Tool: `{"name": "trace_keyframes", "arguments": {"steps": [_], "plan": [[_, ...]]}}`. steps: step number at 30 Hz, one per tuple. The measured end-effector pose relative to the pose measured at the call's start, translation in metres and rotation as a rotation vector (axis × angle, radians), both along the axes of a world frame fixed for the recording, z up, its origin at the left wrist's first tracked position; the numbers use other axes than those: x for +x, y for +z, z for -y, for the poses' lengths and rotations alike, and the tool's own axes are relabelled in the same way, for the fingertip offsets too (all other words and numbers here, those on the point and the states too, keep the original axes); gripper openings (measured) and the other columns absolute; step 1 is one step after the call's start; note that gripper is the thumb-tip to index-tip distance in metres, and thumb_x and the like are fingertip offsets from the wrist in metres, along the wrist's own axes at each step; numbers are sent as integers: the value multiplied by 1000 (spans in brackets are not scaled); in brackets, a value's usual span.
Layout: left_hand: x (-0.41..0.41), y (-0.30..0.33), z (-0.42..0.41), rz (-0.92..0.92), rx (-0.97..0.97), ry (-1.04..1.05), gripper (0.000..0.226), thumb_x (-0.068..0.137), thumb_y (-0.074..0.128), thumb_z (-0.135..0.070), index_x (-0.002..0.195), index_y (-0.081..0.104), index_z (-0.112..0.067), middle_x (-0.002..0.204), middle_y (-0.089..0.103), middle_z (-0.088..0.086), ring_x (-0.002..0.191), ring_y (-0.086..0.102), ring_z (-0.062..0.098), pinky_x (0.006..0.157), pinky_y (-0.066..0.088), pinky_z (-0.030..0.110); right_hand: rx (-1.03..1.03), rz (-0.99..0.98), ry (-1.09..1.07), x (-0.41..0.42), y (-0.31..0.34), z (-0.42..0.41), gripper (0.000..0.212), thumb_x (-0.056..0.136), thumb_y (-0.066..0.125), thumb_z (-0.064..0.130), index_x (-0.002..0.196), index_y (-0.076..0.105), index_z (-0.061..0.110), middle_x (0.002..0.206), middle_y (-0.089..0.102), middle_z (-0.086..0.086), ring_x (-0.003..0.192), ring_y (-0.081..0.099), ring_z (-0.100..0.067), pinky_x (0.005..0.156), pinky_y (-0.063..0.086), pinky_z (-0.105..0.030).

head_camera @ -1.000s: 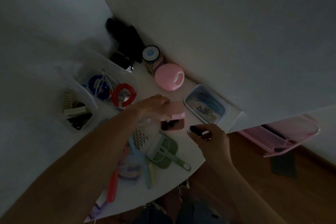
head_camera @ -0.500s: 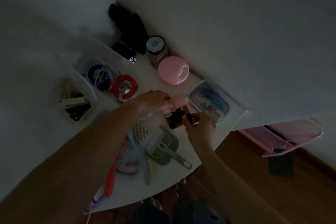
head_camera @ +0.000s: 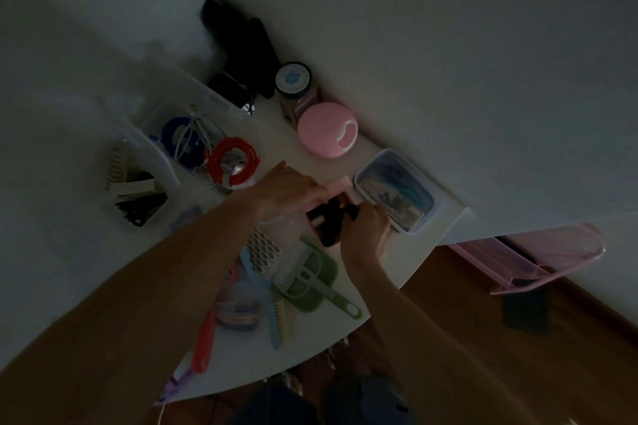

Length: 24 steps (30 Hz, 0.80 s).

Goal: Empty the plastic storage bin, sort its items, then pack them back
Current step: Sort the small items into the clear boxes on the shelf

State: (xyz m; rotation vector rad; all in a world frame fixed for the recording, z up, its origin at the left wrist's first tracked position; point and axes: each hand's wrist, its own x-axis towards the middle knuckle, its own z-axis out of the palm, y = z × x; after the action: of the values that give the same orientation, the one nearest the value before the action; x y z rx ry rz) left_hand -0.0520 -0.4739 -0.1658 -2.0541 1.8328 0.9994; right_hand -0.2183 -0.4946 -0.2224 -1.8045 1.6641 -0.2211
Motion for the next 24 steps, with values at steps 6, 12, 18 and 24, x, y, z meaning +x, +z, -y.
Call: {"name": "trace_keyframes", "arguments": {"steps": [6,12,18,24], "plan": [[-1,4,-1,59,2,-82,21,100,42,-35,117,52,-30,109,59,-2,113,53,27,118,10,52,-9,-19,41,-9,5,-7,11,90,62,14,100,64,9,102,55,-5,79,53,-18,74,53,-35],[-1,1,-1,45,-5,-47,11,100,40,-35,97,51,-35,96,57,-3,107,54,26,117,13,53,-73,-25,63,-20,2,-8,8,91,63,13,97,66,9,107,58,-7,80,55,-17,71,49,-30],[0,0,3,56,46,-33,24,99,34,-45,103,53,-33,105,61,2,114,51,28,116,13,53,-129,49,284,0,1,-27,16,84,71,25,99,72,21,107,62,0,87,61,-20,71,54,-33],[2,-8,-1,76,-13,-72,22,99,42,-40,119,51,-38,116,63,1,116,53,30,112,17,55,-115,-18,236,7,-8,-29,18,86,67,22,103,71,18,109,61,-3,91,61,-23,71,51,-33]]}}
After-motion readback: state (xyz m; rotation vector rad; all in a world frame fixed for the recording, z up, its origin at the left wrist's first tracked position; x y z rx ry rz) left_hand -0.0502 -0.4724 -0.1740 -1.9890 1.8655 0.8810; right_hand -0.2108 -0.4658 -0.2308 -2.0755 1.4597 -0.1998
